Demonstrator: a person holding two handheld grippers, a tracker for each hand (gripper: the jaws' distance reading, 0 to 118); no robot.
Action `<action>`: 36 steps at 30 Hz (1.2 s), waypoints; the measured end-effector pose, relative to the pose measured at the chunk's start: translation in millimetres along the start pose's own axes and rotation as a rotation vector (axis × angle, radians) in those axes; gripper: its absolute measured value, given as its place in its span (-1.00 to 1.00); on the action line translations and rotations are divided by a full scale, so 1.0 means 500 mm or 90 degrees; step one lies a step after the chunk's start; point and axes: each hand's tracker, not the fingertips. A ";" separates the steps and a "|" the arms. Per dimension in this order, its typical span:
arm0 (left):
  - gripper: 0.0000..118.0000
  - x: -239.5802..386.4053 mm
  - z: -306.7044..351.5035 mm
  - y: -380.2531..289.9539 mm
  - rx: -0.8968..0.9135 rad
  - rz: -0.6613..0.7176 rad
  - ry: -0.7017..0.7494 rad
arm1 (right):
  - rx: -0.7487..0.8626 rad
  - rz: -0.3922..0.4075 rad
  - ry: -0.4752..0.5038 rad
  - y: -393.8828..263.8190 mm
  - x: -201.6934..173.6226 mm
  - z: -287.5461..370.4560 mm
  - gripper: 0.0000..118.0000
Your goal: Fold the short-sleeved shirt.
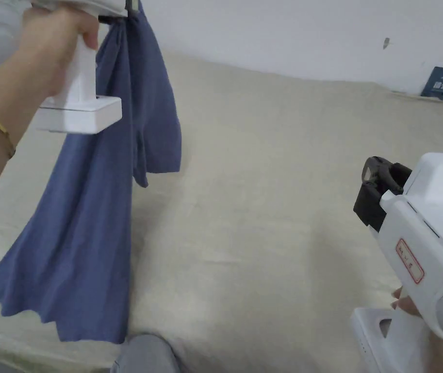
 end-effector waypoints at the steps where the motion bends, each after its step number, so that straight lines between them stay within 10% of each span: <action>1: -1.00 0.027 0.004 0.021 0.012 -0.008 -0.011 | 0.004 0.002 -0.014 0.001 0.003 -0.001 -1.00; 14: -1.00 0.466 -0.061 0.012 0.021 -0.115 -0.294 | 0.017 -0.029 -0.197 -0.004 0.260 0.142 -1.00; 27: -1.00 0.910 -0.041 -0.382 -0.193 -0.250 -0.558 | -0.031 -0.069 -0.332 -0.057 0.401 0.225 -1.00; 29: -0.63 0.951 -0.035 -0.456 -0.236 -0.263 -0.579 | -0.040 -0.073 -0.342 -0.065 0.410 0.230 -1.00; 33: 1.00 0.997 -0.025 -0.572 -0.347 -0.308 -0.593 | -0.056 -0.081 -0.353 -0.080 0.430 0.231 -1.00; 36: 1.00 0.976 -0.016 -0.586 -0.361 -0.273 -0.620 | -0.064 -0.078 -0.354 -0.088 0.448 0.230 -1.00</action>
